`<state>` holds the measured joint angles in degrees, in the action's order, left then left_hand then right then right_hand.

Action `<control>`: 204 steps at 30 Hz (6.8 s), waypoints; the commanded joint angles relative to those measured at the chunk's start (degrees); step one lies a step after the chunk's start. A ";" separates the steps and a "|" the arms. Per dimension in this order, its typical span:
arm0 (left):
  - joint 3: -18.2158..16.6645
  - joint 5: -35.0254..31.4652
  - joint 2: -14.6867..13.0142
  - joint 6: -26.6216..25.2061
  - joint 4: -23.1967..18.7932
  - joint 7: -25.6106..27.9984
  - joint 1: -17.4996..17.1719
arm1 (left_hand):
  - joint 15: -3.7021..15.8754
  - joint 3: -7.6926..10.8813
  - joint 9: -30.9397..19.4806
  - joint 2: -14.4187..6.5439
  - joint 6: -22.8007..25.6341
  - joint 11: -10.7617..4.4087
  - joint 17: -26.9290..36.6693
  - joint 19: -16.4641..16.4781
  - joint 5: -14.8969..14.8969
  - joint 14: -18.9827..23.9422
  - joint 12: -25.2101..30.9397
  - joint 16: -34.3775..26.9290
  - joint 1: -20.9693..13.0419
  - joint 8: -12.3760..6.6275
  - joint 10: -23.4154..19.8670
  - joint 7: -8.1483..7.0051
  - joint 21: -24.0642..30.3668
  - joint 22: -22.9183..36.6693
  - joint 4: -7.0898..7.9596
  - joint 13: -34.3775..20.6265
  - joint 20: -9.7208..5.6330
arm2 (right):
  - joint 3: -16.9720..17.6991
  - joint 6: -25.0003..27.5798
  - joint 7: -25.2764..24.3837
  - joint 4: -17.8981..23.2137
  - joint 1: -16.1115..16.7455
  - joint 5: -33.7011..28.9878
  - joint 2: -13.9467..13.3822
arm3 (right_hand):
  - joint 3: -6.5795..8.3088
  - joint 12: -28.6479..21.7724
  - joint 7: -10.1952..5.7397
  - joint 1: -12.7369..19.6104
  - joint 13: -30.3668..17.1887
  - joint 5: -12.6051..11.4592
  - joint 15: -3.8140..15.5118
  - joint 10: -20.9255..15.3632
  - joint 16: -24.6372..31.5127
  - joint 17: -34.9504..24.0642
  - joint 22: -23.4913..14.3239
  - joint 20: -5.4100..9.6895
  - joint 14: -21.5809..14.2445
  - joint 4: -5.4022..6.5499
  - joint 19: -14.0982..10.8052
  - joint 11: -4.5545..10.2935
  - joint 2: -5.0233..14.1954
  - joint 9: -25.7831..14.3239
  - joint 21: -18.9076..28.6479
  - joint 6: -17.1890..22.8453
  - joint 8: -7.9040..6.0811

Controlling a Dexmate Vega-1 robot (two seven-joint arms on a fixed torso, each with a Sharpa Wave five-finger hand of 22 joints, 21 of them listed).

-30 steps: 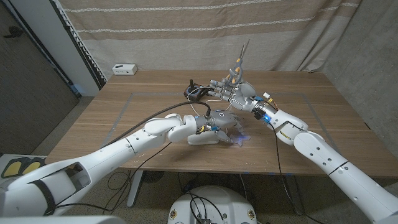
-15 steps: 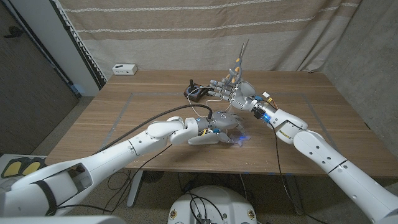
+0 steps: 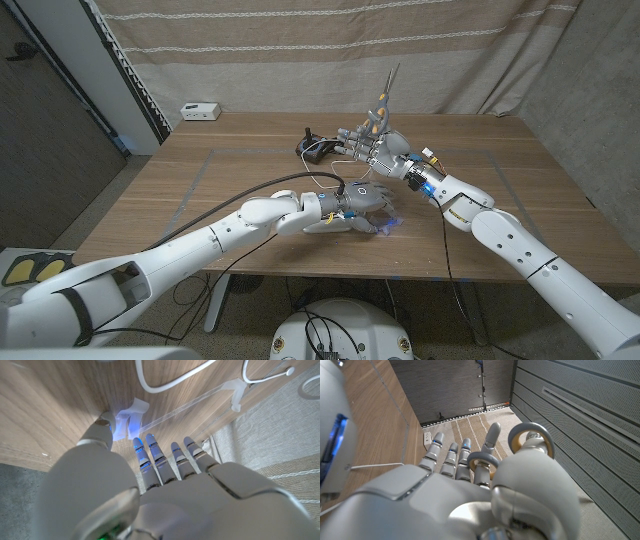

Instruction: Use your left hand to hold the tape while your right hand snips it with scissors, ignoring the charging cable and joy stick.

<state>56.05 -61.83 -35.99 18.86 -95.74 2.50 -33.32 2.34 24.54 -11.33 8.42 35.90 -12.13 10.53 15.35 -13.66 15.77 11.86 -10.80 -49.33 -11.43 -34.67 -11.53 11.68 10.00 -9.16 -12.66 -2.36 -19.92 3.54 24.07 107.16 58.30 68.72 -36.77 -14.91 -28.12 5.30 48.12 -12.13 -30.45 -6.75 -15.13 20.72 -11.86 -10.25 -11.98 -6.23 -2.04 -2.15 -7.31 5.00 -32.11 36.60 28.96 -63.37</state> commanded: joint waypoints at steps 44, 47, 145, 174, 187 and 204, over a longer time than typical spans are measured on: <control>3.27 -2.30 1.10 -2.22 3.38 -2.99 2.72 | 7.36 0.21 -0.27 -0.44 0.59 -0.14 0.16 0.64 0.35 -1.10 -0.11 -0.06 0.14 -0.55 0.94 0.10 -0.27 0.21 0.63 -0.19 -1.13 | -0.22 0.64 -0.56 0.24 -0.36 -0.15 -0.18 | -0.33 0.61 0.11 -0.27 -0.33 0.29 -0.34 -0.10 -0.77 -0.23 -0.27 -0.38 -0.69 -0.27 -0.72 -0.07 1.02 -0.09 -1.57 -0.29 -0.47; 3.41 -2.48 1.11 -2.35 3.59 -3.16 2.98 | 7.28 0.22 -0.27 -0.47 0.58 -0.14 0.16 0.63 0.34 -1.13 -0.09 -0.07 0.11 -0.54 0.94 0.07 -0.28 0.21 0.62 -0.18 -1.13 | -0.28 0.69 -0.65 0.21 -0.53 -0.32 -0.20 | -0.34 0.62 0.10 -0.32 -0.35 0.31 -0.33 -0.17 -0.82 -0.23 -0.28 -0.38 -0.71 -0.26 -0.75 -0.10 1.03 -0.02 -1.68 -0.31 -0.45; -0.12 11.56 3.31 3.18 12.39 11.68 2.15 | 11.29 16.85 -1.51 -4.93 31.42 0.28 11.39 23.98 1.61 62.79 17.56 -9.93 -8.82 -6.44 -31.87 4.49 15.17 10.30 0.70 -15.23 -7.92 | 1.46 0.74 -1.17 1.07 -0.10 -0.16 -1.71 | -0.17 1.26 -0.09 -0.57 -0.77 0.64 -0.35 -0.28 -1.99 -0.38 -0.38 -0.39 -0.88 -0.44 -1.71 -0.12 1.55 0.37 -4.05 -0.08 -1.08; -4.42 17.52 3.31 3.60 11.20 16.05 -0.18 | 11.27 16.55 -1.27 -4.70 31.51 0.27 11.43 22.91 1.48 62.84 17.12 -9.20 -8.85 -6.44 -31.87 3.85 17.38 12.79 0.85 -15.37 -7.88 | 1.85 0.50 -1.25 1.26 0.21 0.03 -1.82 | -0.15 1.48 -0.10 -0.97 -0.86 0.86 -0.40 -0.26 -2.28 -0.45 -0.41 -0.39 -1.03 -0.29 -2.07 -0.10 1.83 0.48 -4.74 -0.28 -1.18; -8.49 26.39 3.90 0.02 9.00 10.51 -2.27 | 11.28 16.43 -1.18 -4.68 31.53 0.27 11.55 22.78 1.46 63.03 16.95 -9.03 -8.92 -6.41 -31.97 4.37 18.65 14.04 0.88 -15.43 -7.90 | 1.89 0.19 -0.94 1.05 0.26 0.04 -1.69 | -0.10 1.55 -0.12 -1.11 -0.92 0.97 -0.42 -0.32 -2.46 -0.48 -0.43 -0.39 -1.02 -0.25 -2.28 -0.06 1.96 0.61 -5.06 -0.52 -1.13; -11.48 31.92 3.80 -3.61 6.39 7.59 -3.36 | 11.26 16.33 -1.23 -4.62 31.33 0.29 11.62 22.49 1.45 63.06 16.78 -8.84 -9.07 -6.36 -32.03 4.68 19.53 14.85 0.83 -15.45 -7.96 | 2.11 -1.55 0.05 0.95 1.03 -0.38 -1.18 | -0.06 1.67 -0.15 -1.22 -0.96 1.10 -0.46 -0.34 -2.63 -0.50 -0.43 -0.39 -1.13 -0.26 -2.58 -0.11 2.04 0.63 -5.45 -0.68 -1.22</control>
<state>47.52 -33.29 -32.19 17.03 -86.89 11.74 -35.57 13.40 41.05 -12.52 3.83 67.22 -13.08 21.94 38.04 -11.96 78.42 28.56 -19.68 -57.86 -17.97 -63.03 -7.04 30.78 24.60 -8.46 -12.97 -3.80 -17.90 3.39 23.20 108.19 58.83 68.75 -38.24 -14.91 -26.45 5.32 46.84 -12.92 -29.45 -7.27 -15.02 18.41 -12.12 -10.52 -12.08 -6.75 -2.04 -4.56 -7.38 6.73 -31.32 31.48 28.32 -64.25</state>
